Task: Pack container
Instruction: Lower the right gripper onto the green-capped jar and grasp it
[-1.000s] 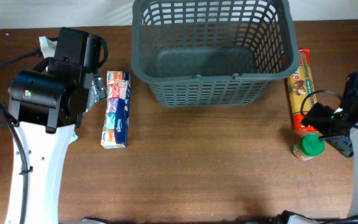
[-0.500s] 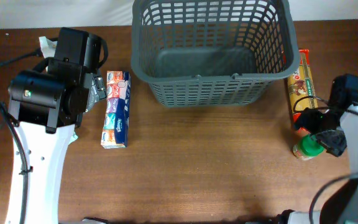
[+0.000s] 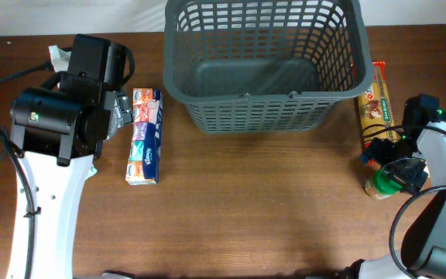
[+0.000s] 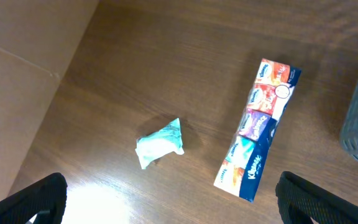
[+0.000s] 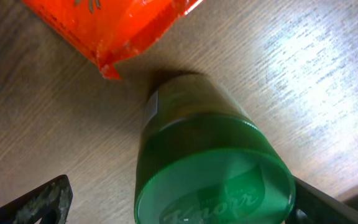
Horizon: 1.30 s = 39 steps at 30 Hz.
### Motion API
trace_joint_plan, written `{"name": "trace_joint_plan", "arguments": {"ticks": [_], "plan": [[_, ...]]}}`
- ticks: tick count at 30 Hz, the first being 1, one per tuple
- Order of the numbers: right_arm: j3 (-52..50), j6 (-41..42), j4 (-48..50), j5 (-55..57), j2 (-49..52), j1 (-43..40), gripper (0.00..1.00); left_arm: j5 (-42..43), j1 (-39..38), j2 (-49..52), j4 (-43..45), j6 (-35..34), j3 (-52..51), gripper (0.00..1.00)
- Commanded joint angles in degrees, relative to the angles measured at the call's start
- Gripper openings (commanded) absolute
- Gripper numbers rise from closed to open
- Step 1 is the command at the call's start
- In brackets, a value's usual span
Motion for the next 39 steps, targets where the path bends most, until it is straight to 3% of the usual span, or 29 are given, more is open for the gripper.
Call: {"name": "trace_joint_plan", "arguments": {"ticks": [1,39], "plan": [[-0.2,0.2,1.0,-1.3,0.3,-0.4,0.99,0.9,0.3,-0.3,-0.1,-0.8,0.2,1.00],[-11.7,0.2,13.4,-1.5,0.3,-0.4,0.99,0.9,0.3,-0.3,-0.1,-0.7,0.2,1.00]]}}
